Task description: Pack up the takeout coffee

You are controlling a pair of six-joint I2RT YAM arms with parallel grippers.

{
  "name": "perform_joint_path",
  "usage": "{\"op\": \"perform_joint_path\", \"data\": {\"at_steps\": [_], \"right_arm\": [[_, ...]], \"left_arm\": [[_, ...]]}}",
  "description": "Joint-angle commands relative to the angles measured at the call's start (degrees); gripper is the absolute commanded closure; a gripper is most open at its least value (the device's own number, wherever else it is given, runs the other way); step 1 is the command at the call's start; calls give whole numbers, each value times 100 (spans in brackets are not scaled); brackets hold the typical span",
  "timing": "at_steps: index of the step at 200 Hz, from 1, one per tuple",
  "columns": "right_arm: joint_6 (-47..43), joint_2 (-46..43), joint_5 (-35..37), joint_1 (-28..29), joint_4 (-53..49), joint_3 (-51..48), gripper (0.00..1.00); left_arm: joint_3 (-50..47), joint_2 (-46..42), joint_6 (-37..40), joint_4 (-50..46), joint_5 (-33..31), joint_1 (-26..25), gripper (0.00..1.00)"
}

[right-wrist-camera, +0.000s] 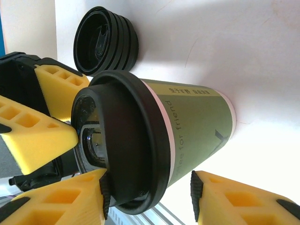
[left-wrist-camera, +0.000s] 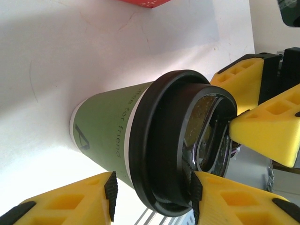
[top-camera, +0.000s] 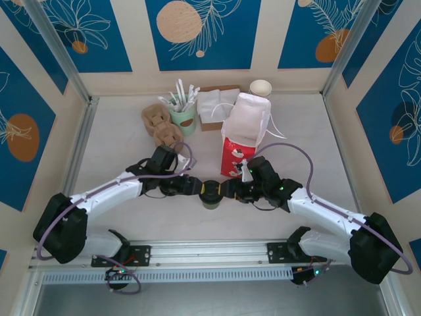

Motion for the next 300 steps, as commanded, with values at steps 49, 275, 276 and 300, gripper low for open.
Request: {"op": "perform_joint_path", "data": {"at_steps": [49, 275, 276, 300], "right_arm": [[39, -1, 6, 48, -432, 411, 47], [-2030, -572, -426, -835, -1966, 3042, 51], [-2051, -568, -448, -885, -1971, 3068, 51], [-2259, -518, -719, -1463, -2093, 3477, 51]], "left_arm": [[425, -184, 201, -500, -199, -54, 50], [3520, -505, 1024, -1348, -3300, 350, 38], [3538, -501, 1026, -1344, -3314, 359, 38], [3896, -369, 1181, -1297, -3578, 511, 37]]}}
